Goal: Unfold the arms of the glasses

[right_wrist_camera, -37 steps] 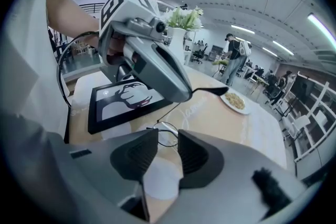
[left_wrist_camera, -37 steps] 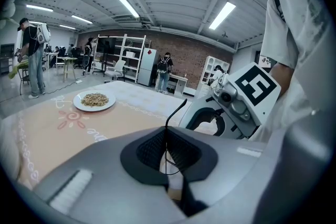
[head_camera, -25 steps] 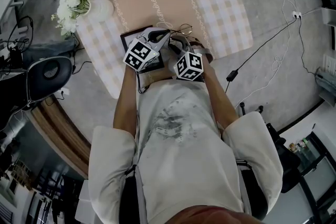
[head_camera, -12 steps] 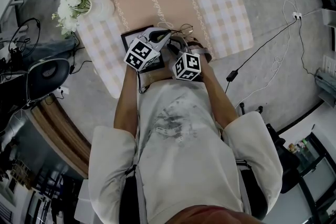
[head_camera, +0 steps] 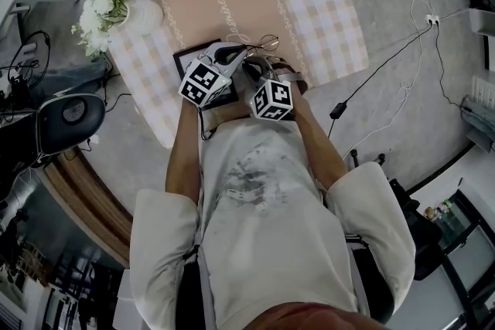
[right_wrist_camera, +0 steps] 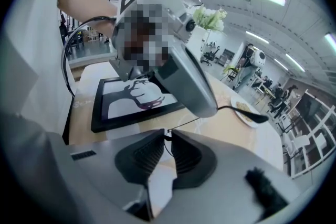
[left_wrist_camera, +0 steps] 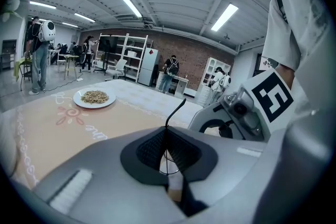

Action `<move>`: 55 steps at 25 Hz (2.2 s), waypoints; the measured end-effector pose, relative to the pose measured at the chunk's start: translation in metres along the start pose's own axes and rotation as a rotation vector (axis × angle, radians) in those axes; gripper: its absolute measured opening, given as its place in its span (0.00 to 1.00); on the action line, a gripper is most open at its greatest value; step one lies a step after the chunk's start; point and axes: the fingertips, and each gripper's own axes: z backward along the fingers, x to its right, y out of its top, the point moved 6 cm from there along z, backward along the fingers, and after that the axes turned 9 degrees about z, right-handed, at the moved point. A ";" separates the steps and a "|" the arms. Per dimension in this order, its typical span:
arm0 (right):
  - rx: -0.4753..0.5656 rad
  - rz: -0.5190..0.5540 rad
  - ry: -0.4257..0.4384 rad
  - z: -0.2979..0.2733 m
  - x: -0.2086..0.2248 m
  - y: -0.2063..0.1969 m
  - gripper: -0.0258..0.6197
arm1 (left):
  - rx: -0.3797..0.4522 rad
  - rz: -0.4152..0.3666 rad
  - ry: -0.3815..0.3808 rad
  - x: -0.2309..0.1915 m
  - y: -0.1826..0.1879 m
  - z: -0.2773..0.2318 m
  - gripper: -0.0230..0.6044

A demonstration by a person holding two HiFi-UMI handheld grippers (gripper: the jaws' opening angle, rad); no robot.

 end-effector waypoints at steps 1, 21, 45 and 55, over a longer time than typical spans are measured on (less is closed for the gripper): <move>0.006 -0.014 -0.006 0.002 0.001 0.000 0.12 | 0.000 -0.003 0.002 0.000 0.000 0.000 0.06; 0.040 -0.151 -0.192 0.044 0.028 0.008 0.09 | 0.003 -0.019 0.001 0.002 0.002 0.000 0.06; 0.007 -0.275 -0.389 0.086 0.068 -0.008 0.07 | 0.009 -0.014 0.010 0.000 0.000 0.001 0.06; -0.007 -0.334 -0.440 0.097 0.081 -0.021 0.07 | 0.021 -0.001 0.025 -0.003 0.000 0.004 0.06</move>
